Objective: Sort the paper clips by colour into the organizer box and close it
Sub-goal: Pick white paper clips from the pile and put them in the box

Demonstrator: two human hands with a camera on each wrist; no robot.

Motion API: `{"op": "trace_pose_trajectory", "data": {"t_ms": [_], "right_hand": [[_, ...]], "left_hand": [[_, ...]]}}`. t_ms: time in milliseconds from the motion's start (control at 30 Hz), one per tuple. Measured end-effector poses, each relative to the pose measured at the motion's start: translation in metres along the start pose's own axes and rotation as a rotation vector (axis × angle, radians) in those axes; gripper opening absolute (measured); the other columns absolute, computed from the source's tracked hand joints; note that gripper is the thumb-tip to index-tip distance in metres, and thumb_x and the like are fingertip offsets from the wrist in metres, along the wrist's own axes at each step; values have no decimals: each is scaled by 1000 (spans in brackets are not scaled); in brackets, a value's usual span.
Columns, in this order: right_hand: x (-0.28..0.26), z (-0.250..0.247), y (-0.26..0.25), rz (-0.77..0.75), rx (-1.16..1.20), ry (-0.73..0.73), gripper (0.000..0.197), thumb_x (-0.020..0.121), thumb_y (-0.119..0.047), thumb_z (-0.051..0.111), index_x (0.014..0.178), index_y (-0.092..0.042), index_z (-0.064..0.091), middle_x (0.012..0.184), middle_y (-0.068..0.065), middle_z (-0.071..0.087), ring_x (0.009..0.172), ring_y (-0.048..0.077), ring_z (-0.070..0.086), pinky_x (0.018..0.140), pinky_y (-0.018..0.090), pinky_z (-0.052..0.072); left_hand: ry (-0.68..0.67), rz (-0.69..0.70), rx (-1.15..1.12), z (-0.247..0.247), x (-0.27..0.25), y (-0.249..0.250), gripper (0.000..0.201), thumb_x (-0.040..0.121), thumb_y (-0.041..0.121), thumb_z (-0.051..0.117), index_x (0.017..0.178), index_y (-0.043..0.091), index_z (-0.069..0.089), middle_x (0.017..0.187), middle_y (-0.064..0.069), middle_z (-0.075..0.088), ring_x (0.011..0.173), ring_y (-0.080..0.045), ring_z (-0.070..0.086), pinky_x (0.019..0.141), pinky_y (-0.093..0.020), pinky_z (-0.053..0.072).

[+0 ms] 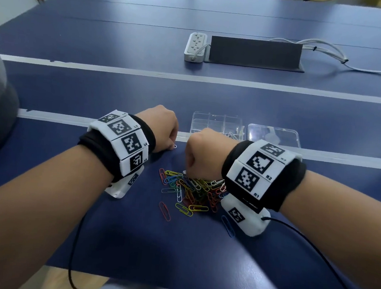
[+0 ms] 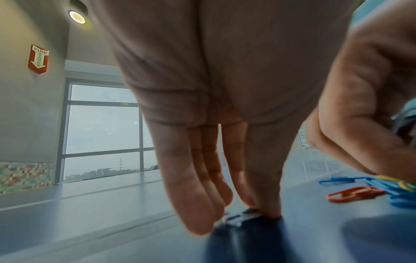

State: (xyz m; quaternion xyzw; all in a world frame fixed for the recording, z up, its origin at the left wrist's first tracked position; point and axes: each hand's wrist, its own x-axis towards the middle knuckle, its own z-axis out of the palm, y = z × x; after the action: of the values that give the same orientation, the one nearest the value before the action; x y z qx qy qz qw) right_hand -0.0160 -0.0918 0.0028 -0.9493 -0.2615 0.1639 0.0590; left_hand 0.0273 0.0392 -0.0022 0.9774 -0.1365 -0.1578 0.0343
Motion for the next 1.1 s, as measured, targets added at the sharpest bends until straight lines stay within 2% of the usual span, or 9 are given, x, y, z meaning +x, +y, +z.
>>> {"op": "trace_pose_trajectory", "data": {"t_ms": [133,333,433,533,700,833,967,1033,1100], "right_hand": [[1,-4,17,92,235,-10,17,76,-28,67,79,-13,72,79,7,72,68,17,61,66,26,51],[-8,-14,54,215,930,-34,5,83,-6,66,82,-11,66,69,7,63,54,14,58,57,23,55],[-14,-18,67,317,1123,1,14,88,0,54,87,-7,66,69,7,56,57,17,58,52,22,56],[-16,-17,70,374,1229,28,16,90,-1,49,83,-3,63,70,10,52,59,22,56,45,19,52],[-10,-13,49,261,688,20,14,84,-26,61,82,-14,68,66,1,61,61,18,56,58,25,47],[-4,-7,16,144,237,30,23,78,-37,69,91,-18,72,87,-1,68,83,17,61,70,24,47],[4,1,-1,83,43,39,17,83,-26,64,91,-12,68,77,4,58,73,21,52,57,24,40],[4,1,-3,67,-3,31,12,85,-22,62,79,-13,62,62,0,46,67,20,47,45,21,32],[5,1,-4,72,-36,14,31,84,-24,61,59,-11,49,55,0,41,56,19,44,42,20,28]], "left_hand": [[9,16,29,2,-5,-1,10,78,23,62,69,20,61,72,1,58,75,-20,55,66,-25,44],[1,-1,57,5,-7,-1,19,73,21,62,58,23,51,64,8,51,79,-23,60,64,-24,43],[7,28,27,4,-11,-2,3,76,21,60,74,23,60,74,6,56,85,-23,60,73,-28,50],[16,13,-6,2,-12,-3,12,78,21,64,89,20,69,80,5,59,90,-22,62,81,-30,52],[18,-7,-57,1,-12,1,15,76,10,61,75,24,66,65,12,56,85,-20,65,78,-30,54],[10,-30,-36,2,-14,5,12,73,14,64,78,24,61,76,6,58,83,-20,59,70,-25,46],[3,0,-58,3,-20,6,11,83,14,50,79,20,58,76,5,52,82,-18,48,73,-25,39],[-24,14,-76,1,-26,8,21,86,14,46,67,22,50,71,5,51,81,-18,47,72,-25,37],[-64,31,-86,0,-34,10,28,86,16,46,58,23,45,65,7,49,75,-19,46,69,-25,36]]}}
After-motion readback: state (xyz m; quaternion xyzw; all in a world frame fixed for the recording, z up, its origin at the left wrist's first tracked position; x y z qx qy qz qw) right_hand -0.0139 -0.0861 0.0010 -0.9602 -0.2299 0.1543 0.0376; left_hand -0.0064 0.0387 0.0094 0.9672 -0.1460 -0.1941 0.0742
